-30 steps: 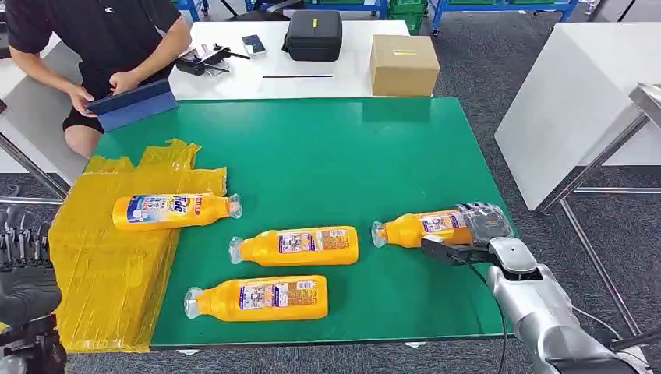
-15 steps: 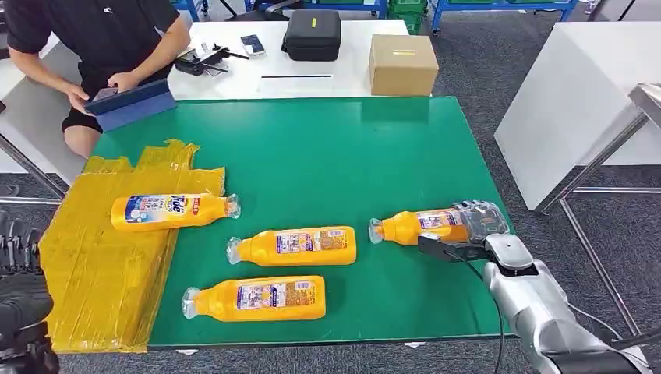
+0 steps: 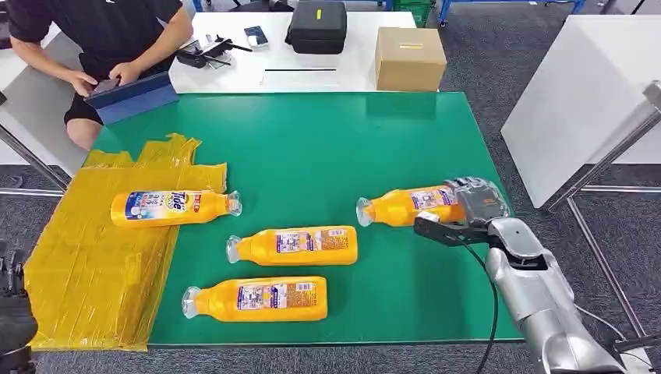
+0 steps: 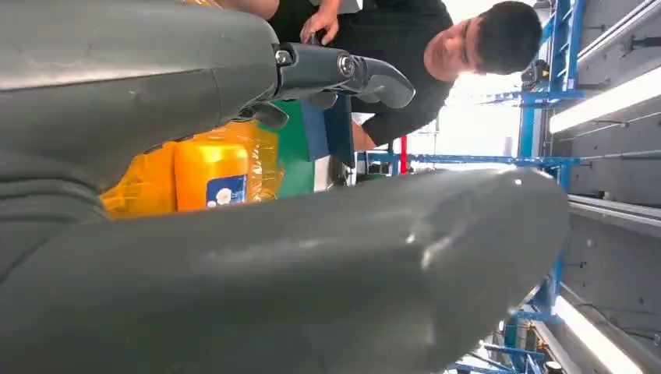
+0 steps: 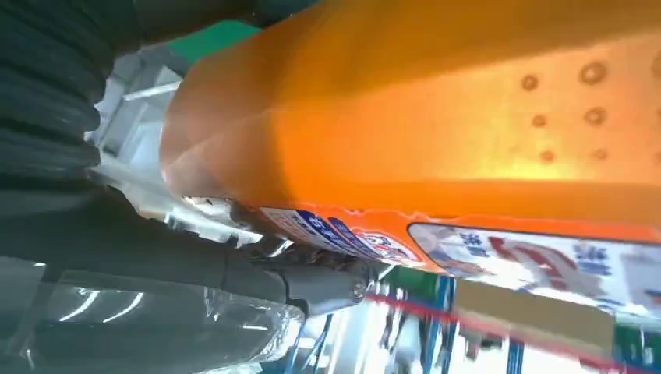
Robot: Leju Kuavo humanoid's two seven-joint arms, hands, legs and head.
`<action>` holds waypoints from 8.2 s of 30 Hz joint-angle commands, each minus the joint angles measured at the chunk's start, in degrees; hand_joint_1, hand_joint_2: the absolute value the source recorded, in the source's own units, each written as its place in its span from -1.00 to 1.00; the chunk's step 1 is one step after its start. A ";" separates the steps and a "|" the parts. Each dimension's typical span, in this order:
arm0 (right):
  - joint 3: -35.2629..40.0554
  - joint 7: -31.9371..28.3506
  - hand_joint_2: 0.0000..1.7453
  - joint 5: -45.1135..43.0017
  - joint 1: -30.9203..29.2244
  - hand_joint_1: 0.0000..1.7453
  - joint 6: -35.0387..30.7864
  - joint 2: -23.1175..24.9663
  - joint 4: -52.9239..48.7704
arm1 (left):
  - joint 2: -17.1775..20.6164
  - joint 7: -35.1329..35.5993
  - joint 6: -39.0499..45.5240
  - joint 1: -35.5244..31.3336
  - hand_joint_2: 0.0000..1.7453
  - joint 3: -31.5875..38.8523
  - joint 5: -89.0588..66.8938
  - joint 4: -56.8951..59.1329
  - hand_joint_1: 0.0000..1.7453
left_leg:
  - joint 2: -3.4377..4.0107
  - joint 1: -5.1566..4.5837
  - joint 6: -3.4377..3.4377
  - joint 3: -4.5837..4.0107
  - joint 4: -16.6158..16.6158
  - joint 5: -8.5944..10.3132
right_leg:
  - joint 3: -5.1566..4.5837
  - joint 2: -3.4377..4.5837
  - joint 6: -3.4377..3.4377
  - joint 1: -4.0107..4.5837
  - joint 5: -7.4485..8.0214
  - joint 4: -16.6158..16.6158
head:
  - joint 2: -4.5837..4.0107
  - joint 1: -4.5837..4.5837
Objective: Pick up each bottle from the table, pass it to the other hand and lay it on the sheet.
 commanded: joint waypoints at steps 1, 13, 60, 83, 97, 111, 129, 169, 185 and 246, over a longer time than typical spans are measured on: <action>-7.60 0.26 1.00 -4.68 4.73 1.00 2.22 -4.53 -25.87 | -1.24 -0.13 -0.53 -1.78 -1.00 0.87 -0.82 2.83 -1.00 | -0.10 -0.11 -0.08 -0.22 0.06 0.00 | -0.25 -0.15 0.00 -0.11 -0.07 0.13 | 0.00 0.00; -11.82 0.36 1.00 1.16 11.19 1.00 1.13 9.16 -39.91 | -5.60 -0.62 2.56 -5.61 -1.00 -3.51 -7.32 4.26 -1.00 | -0.01 -0.08 -0.13 -0.29 -0.11 0.02 | -0.30 -0.12 -0.04 -0.07 0.02 -0.03 | 0.00 0.00; 52.02 12.06 1.00 -59.39 -25.63 1.00 -18.48 33.03 14.13 | -1.49 -2.34 13.47 -29.73 1.00 -31.67 5.90 25.19 -1.00 | 0.04 0.05 -0.38 -0.53 0.00 0.35 | -0.57 -0.01 -0.18 0.01 0.18 0.22 | 0.00 0.02; 76.01 17.20 1.00 -73.30 -27.92 1.00 -16.08 33.03 6.91 | 6.33 -9.19 14.46 -10.74 1.00 -31.10 14.14 10.41 -1.00 | 0.17 0.09 -0.36 -0.67 -0.05 0.31 | -0.71 0.12 -0.17 0.06 0.18 0.15 | 0.00 0.02; 75.20 17.54 1.00 -73.29 -28.86 1.00 -16.24 33.03 9.13 | 9.66 -9.73 14.21 -8.74 1.00 -31.59 15.22 9.83 -1.00 | -0.06 0.10 -0.35 -0.83 0.00 0.38 | -0.81 -0.06 -0.17 0.05 0.18 0.17 | 0.00 0.04; 73.65 17.36 1.00 -72.87 -32.00 1.00 -17.92 33.03 15.48 | 26.29 -14.80 12.27 -0.18 1.00 -39.70 27.68 5.66 -1.00 | -0.11 0.16 -0.36 -0.87 0.00 0.40 | -0.90 -0.11 -0.17 0.11 0.17 0.19 | 0.00 0.04; 71.61 15.01 1.00 -75.27 -30.82 1.00 -18.81 33.03 18.42 | 19.29 -13.51 12.37 -12.03 1.00 -47.90 25.38 11.93 -1.00 | -0.41 0.07 -0.42 -0.83 -0.09 0.53 | -0.76 -0.41 -0.16 0.02 0.17 0.10 | 0.00 0.07; 69.33 16.24 1.00 -70.24 -25.98 1.00 -21.50 33.03 17.19 | -4.18 5.23 11.25 -25.28 1.00 -50.41 8.30 11.99 -1.00 | -0.32 0.11 -0.43 -0.91 0.07 0.48 | -0.89 -0.33 -0.13 0.08 0.18 0.16 | 0.00 0.02; 70.42 16.82 1.00 -66.52 -20.29 1.00 -19.17 33.03 16.85 | -4.90 6.59 12.44 -27.09 1.00 -49.35 10.48 10.06 -1.00 | -0.47 0.13 -0.48 -0.78 0.02 0.48 | -0.72 -0.51 -0.15 0.10 0.12 0.07 | 0.00 0.00; 68.81 15.51 -1.00 -63.84 -20.43 -1.00 -17.31 33.03 18.26 | -5.15 4.40 13.49 -22.34 1.00 -45.58 10.79 4.74 1.00 | -0.36 0.13 -0.46 -0.87 0.05 0.49 | -0.84 -0.40 -0.14 0.10 0.15 0.12 | 0.00 0.02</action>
